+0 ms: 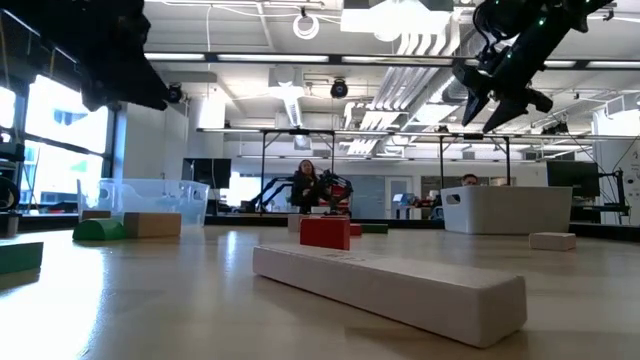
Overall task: Sort & place blocks by color
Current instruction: Put the brown block into the transparent bin
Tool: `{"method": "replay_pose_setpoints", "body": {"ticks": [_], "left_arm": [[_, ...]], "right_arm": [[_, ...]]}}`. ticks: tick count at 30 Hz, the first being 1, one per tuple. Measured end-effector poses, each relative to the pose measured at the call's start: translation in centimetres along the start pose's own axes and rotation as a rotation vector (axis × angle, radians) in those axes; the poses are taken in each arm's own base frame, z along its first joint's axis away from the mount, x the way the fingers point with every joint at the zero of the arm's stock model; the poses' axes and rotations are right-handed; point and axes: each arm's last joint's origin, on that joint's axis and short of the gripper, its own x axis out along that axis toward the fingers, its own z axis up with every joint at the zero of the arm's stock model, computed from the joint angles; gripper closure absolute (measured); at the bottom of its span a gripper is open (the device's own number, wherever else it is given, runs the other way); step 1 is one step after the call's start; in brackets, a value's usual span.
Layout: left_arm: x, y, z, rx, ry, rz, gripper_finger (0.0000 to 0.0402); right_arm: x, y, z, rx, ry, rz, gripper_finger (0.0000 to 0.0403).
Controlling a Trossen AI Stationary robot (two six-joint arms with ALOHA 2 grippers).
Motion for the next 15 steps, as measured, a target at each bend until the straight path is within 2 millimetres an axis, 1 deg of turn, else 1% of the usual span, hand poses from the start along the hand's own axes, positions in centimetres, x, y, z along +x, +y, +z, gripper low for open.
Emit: {"method": "replay_pose_setpoints", "body": {"ticks": [3, 6, 15], "left_arm": [[0.8, -0.5, 0.0, 0.016, 0.062, 0.053, 0.03], [1.7, -1.0, -0.1, -0.006, 0.118, 0.087, 0.03], [4.3, -1.8, -1.3, -0.094, 0.266, 0.159, 0.03]], "right_arm": [[0.0, 0.0, 0.0, -0.003, 0.001, -0.001, 0.0195], [0.0, 0.0, 0.0, -0.004, 0.004, -0.002, 0.0195], [0.0, -0.1, -0.1, -0.034, 0.014, -0.008, 0.0195]]}}
